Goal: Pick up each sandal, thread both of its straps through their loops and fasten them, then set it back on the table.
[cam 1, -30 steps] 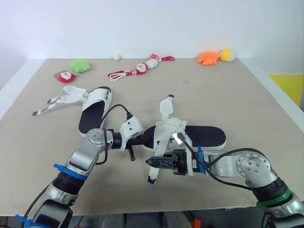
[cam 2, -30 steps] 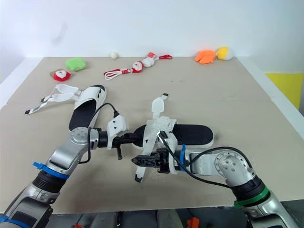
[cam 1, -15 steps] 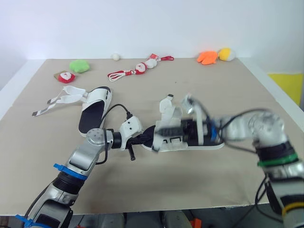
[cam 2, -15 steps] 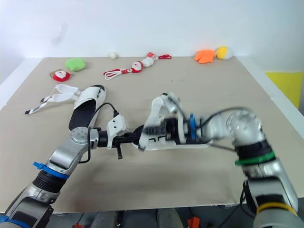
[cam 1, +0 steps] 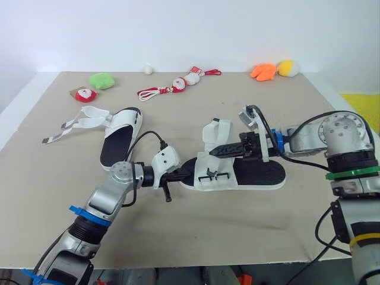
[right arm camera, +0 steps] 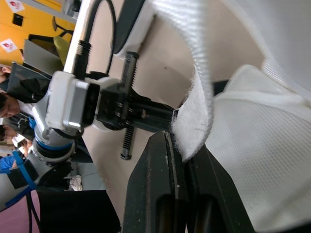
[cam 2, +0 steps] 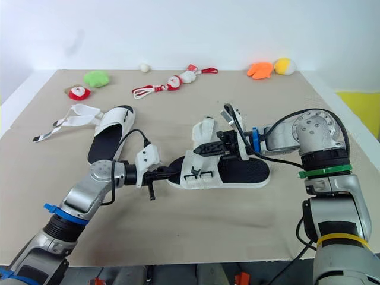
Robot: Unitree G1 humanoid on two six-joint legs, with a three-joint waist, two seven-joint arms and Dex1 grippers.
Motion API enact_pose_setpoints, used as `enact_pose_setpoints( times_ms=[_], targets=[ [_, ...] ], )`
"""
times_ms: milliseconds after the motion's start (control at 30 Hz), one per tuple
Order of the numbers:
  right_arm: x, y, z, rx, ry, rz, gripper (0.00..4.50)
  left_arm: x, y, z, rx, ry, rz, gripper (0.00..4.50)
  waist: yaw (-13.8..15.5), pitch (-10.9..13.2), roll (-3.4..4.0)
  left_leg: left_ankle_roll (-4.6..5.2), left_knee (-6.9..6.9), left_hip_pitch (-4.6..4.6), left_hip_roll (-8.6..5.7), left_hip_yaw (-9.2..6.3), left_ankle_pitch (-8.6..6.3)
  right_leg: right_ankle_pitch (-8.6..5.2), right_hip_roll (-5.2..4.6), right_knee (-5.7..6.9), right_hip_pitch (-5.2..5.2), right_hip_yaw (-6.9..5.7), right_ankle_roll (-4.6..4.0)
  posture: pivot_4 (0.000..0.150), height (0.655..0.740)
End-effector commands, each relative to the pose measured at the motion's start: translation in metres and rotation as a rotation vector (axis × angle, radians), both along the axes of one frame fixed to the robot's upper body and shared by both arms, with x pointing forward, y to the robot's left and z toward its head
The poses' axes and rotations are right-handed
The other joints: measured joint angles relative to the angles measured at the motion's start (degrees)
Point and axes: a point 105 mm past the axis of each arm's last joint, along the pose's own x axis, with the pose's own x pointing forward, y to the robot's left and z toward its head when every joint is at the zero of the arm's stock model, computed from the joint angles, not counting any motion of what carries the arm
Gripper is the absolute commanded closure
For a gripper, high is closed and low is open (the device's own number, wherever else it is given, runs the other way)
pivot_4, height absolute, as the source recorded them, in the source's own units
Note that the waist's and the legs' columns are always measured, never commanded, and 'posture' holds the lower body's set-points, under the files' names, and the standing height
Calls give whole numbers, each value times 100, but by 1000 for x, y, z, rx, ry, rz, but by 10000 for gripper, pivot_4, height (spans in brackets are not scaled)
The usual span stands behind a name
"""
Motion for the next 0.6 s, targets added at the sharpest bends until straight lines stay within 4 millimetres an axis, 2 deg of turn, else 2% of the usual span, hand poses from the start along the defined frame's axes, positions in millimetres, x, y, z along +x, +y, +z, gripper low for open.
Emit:
enact_pose_setpoints(
  times_ms=[33,200,367,600],
  targets=[
    [4,-10,20,-5,-58,-4,44600,-4,1,-18,36,60,12,45000,0,0,0,0,0,0,0,0,0,0,0,0,0,0,0,1500,7400],
    [12,-9,33,39,-78,-20,44600,-5,1,-19,36,60,10,45000,-5,0,2,0,-1,1,2,0,0,1,2,0,-1,-1,1,1500,7400],
    [9,-11,22,-12,-63,-2,44600,-4,-1,-19,36,56,6,45000,-1,0,2,-1,-1,0,-3,1,-1,-1,-2,0,-1,0,2,1500,7400],
    [0,-10,17,-40,-52,51,44600,-5,-2,-19,35,59,2,45000,-2,0,2,-2,-1,0,-2,0,-1,0,-1,0,-2,-1,3,1500,7400]
  ],
)
